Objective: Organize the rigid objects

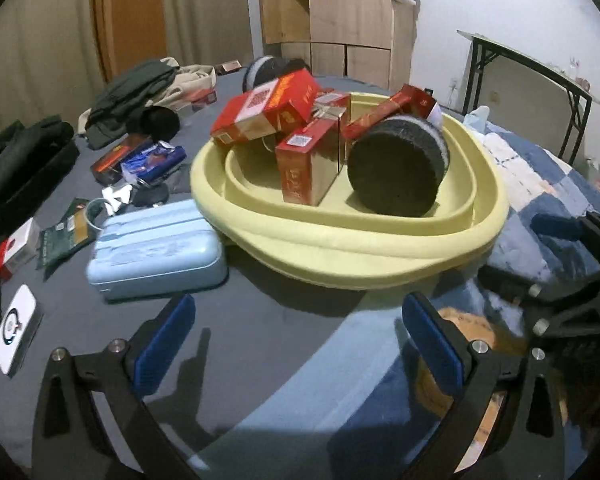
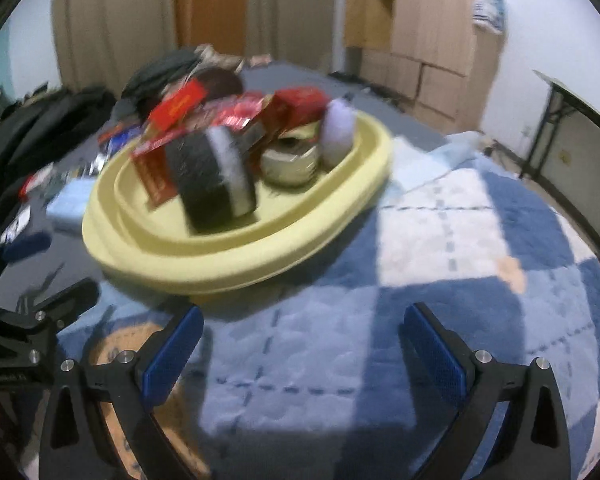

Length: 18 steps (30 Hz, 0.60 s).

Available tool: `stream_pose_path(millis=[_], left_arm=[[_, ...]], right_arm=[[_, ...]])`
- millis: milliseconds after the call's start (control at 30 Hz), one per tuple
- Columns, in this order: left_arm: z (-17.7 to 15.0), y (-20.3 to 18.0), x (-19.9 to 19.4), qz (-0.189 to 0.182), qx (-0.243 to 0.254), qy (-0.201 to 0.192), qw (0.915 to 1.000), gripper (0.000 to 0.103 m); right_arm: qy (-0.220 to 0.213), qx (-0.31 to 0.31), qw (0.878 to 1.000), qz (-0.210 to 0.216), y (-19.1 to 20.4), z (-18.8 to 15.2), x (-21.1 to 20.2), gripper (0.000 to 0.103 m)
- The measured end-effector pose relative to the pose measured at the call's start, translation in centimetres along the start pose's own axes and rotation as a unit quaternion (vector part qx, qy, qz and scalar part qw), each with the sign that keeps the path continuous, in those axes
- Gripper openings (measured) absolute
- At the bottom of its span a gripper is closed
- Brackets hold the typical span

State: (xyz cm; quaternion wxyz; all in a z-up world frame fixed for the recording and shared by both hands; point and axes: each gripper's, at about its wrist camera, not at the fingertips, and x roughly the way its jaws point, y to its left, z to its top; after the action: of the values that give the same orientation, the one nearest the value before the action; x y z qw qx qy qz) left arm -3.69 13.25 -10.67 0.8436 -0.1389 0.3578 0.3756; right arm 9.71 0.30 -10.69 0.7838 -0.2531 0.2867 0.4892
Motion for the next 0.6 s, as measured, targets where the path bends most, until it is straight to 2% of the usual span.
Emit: stream_pose_path(millis=[67,133,500,600], left_arm=[[-0.1,0.1,1.5,0.012,-0.007,0.035,0.9993,0.103],[0.0,0.7,2.3,-0.003,-0.022,0.05,0.9985,0.103],[-0.1,0.9,2.5,-0.008,-0.025,0.055,0.9981,0.103],[0.0,1.1,2.6,-0.02,-0.034,0.059,0.9975,0.103]], right_arm=[[0.024,-0.014,1.0,-0.007,0.5,0.0,1.2,0.103],[0.04,-0.027,0.998,-0.028,1.0,0.1,2.0,0.103],[0.042,-0.023,0.999,-0.025,0.9,0.1,2.2,0.103],[0.042,-0.024,0.998,-0.026,0.9,0.1,2.3,0.103]])
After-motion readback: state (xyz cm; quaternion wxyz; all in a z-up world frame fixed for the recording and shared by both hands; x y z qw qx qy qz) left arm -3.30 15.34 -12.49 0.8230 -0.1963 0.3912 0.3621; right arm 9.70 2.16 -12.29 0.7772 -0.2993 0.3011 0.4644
